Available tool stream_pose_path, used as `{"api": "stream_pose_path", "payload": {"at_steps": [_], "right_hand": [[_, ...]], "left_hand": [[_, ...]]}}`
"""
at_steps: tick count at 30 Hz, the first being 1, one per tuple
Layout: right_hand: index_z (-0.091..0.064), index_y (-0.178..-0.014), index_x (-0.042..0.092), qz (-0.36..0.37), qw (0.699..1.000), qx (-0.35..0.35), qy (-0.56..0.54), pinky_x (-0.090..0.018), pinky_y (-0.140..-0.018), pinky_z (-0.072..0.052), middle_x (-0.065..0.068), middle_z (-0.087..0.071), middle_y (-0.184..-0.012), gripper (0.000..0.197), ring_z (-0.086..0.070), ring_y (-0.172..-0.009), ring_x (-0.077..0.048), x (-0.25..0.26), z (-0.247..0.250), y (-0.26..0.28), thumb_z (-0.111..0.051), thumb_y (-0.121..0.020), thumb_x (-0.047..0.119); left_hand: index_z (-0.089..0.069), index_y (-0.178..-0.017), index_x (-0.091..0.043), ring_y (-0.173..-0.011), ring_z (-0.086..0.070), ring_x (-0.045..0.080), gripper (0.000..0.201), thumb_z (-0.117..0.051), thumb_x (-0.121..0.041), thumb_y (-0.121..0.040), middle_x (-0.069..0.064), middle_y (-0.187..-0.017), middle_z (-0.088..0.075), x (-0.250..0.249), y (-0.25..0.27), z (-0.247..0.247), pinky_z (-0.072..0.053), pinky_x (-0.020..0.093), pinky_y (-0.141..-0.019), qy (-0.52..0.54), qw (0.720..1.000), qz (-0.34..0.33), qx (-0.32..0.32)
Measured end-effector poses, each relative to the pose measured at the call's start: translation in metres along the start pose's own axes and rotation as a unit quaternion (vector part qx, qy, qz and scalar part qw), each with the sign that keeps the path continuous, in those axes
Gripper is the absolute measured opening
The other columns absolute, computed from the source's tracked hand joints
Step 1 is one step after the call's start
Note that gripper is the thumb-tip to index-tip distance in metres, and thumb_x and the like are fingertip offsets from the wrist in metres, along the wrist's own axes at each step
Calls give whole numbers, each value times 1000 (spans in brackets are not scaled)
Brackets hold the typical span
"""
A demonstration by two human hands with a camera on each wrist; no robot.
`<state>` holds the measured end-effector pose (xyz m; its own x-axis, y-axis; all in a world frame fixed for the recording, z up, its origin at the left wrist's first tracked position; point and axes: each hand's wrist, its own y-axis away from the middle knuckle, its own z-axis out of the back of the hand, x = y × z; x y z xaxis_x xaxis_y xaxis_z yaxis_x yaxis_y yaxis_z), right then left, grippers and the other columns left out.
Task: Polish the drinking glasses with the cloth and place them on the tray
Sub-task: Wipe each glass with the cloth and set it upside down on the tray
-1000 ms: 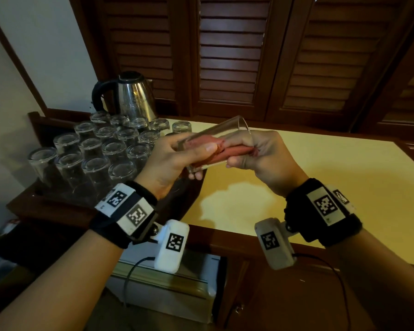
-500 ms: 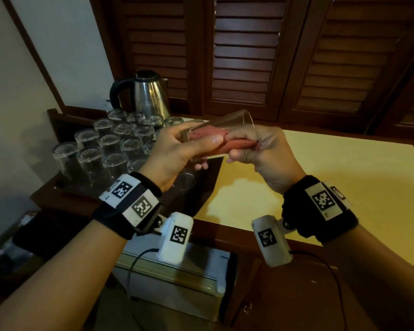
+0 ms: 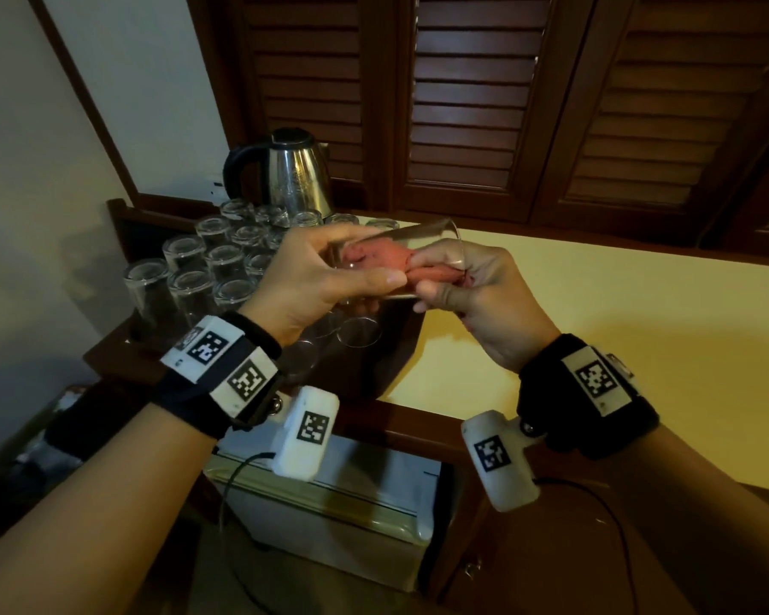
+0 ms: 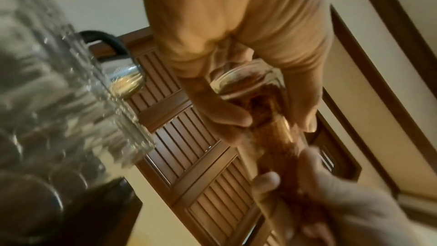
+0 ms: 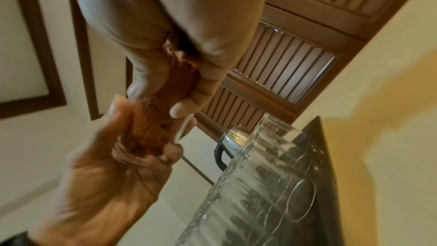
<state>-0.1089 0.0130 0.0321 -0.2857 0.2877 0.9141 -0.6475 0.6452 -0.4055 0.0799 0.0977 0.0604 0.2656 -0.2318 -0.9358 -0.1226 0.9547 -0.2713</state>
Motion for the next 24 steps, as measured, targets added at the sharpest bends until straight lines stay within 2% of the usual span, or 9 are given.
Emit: {"api": "stream_pose_path", "payload": {"at_steps": [2, 5, 8, 11, 13, 16, 18, 21, 24], "right_hand": [[-66, -104, 6, -38, 998, 6, -54, -23, -68, -56, -5, -68, -108, 17, -67, -90, -15, 1, -4, 0, -58, -92, -3], [-66, -104, 6, -43, 997, -15, -66, -24, -71, -57, -9, -69, -107, 20, -70, -92, -19, 2, -6, 0, -53, -94, -6], [-70, -99, 11, 15, 999, -33, -20, -26, -72, -58, -3, -73, -99, 23, -72, -89, -18, 3, -7, -3, -60, -90, -7], [-79, -91, 22, 32, 999, -18, -20, -30, -74, -61, 2, -76, -98, 31, -72, -91, -21, 4, -11, -5, -64, -82, -3], [-80, -89, 20, 7, 999, -11, -41, -26, -70, -60, 1, -75, -96, 29, -72, -86, -19, 6, -15, -6, -65, -81, -4], [-68, -102, 4, -48, 995, -6, -83, -17, -59, -56, -11, -67, -105, 21, -71, -72, -10, 10, -19, -4, -55, -93, -11], [-64, -104, 2, -67, 993, -16, -95, -13, -54, -53, -14, -64, -105, 21, -70, -65, -8, 11, -21, 0, -51, -94, -12], [-65, -102, 1, -59, 994, -41, -86, -17, -57, -56, -7, -71, -99, 20, -71, -73, -12, 6, -22, 2, -53, -93, -12], [-66, -97, 1, -33, 997, -57, -49, -20, -57, -56, -4, -72, -91, 24, -71, -76, -14, 3, -25, 1, -56, -87, -19]], "left_hand": [[-64, -122, -27, -107, -66, 7, 73, -88, -51, -57, -11, -118, -66, 1, 0, 7, -58, 22, -81, -124, 990, -71, -15], [-59, -126, -37, -114, -58, -4, 78, -83, -61, -57, -26, -121, -57, 3, 5, 8, -56, 19, -87, -196, 974, -115, -25], [-59, -121, -37, -105, -64, 6, 69, -81, -51, -57, -16, -118, -59, -4, 7, 4, -58, 23, -77, -85, 996, -6, -20], [-67, -110, -20, -81, -70, 19, 51, -77, -36, -63, -1, -101, -70, -8, 9, 6, -59, 25, -61, 49, 997, 53, 1], [-68, -109, -21, -79, -71, 12, 50, -82, -38, -65, -3, -101, -70, -5, 11, 9, -58, 22, -60, 8, 1000, 5, -21], [-60, -121, -34, -102, -62, -8, 68, -83, -58, -61, -22, -114, -61, 2, 12, 16, -54, 14, -81, -181, 976, -112, -46], [-56, -126, -35, -110, -55, -14, 74, -81, -61, -61, -30, -119, -53, 5, 15, 16, -51, 10, -86, -226, 961, -154, -37], [-58, -124, -37, -109, -61, 2, 72, -81, -51, -58, -23, -121, -53, 2, 16, 13, -58, 23, -81, -140, 988, -50, -32], [-64, -117, -27, -92, -72, 26, 67, -90, -45, -58, 3, -121, -63, 6, 14, 10, -60, 35, -71, 31, 998, 54, -17]]}}
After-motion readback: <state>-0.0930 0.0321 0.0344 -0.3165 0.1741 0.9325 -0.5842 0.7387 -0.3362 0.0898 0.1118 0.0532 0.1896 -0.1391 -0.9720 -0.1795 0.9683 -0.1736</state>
